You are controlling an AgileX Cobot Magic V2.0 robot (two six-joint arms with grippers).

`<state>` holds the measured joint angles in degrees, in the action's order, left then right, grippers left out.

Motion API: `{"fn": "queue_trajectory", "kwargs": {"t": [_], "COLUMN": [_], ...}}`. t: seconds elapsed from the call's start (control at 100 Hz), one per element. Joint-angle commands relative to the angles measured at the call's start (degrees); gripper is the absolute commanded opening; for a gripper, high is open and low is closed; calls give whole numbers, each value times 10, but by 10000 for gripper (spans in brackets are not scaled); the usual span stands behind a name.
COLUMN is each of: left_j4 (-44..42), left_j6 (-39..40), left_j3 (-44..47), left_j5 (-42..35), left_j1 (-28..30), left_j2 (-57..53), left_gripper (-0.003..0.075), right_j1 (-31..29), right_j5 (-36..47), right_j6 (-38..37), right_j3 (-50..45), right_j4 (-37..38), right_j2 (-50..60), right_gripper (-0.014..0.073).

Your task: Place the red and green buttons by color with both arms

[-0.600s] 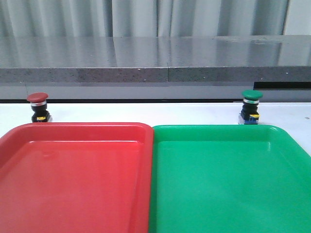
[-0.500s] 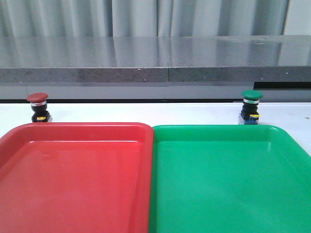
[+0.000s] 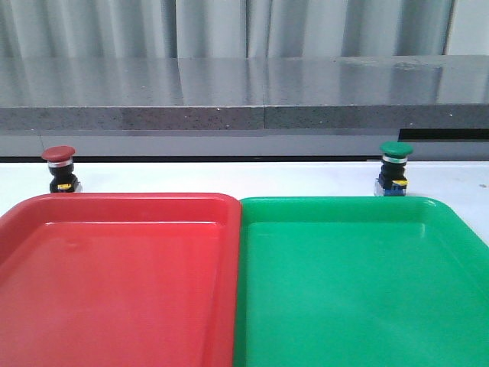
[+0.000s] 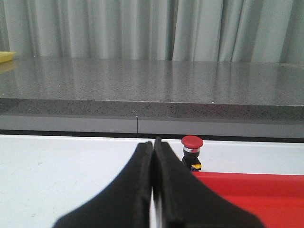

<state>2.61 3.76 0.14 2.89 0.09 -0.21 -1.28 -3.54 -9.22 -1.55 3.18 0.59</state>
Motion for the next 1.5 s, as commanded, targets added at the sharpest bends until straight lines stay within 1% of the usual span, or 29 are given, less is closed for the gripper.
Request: {"fn": "queue_trajectory", "kwargs": {"t": [0.0, 0.14, 0.27, 0.45, 0.57, 0.77, 0.98, 1.03, 1.08, 1.15, 1.34, 1.39, 1.44, 1.49], "left_j4": [2, 2, 2, 2, 2, 2, 2, 2, 2, 2, 5, 9, 13, 13], "left_j6": [1, 1, 1, 1, 1, 1, 1, 1, 1, 1, 1, 1, 1, 1], "left_j3": [4, -14, -50, -122, -169, -220, -264, -275, -288, -302, -338, -348, -357, -366], "left_j5": [-41, -40, -29, 25, 55, 55, 74, 74, 74, 75, 75, 76, 76, 77], "left_j1": [-5, -5, -5, -5, -5, -5, -5, -5, -5, -5, -5, -5, -5, -5], "left_j2": [-19, -18, -7, 27, 63, 140, 240, 262, 284, 315, 391, 410, 432, 453], "left_gripper": [-20, -21, -21, -21, -20, -20, -20, -10, 22, 96, 366, 422, 452, 450], "right_j1": [-3, -3, -3, -3, -3, -3, -3, -3, -3, -3, -3, -3, -3, -3], "right_j5": [43, 43, 43, 43, 43, 43, 43, 43, 43, 43, 43, 43, 43, 43], "right_j6": [0, 0, 0, 0, 0, 0, 0, 0, 0, 0, 0, 0, 0, 0], "right_j3": [10, 10, 10, 10, 10, 10, 10, 10, 10, 10, 10, 10, 10, 10], "right_j4": [6, 6, 6, 6, 6, 6, 6, 6, 6, 6, 6, 6, 6, 6], "right_j2": [13, 13, 13, 13, 13, 13, 13, 13, 13, 13, 13, 13, 13, 13], "right_gripper": [-63, -63, -63, -63, -63, -63, -63, -63, -63, -63, -63, -63, -63, -63]}}
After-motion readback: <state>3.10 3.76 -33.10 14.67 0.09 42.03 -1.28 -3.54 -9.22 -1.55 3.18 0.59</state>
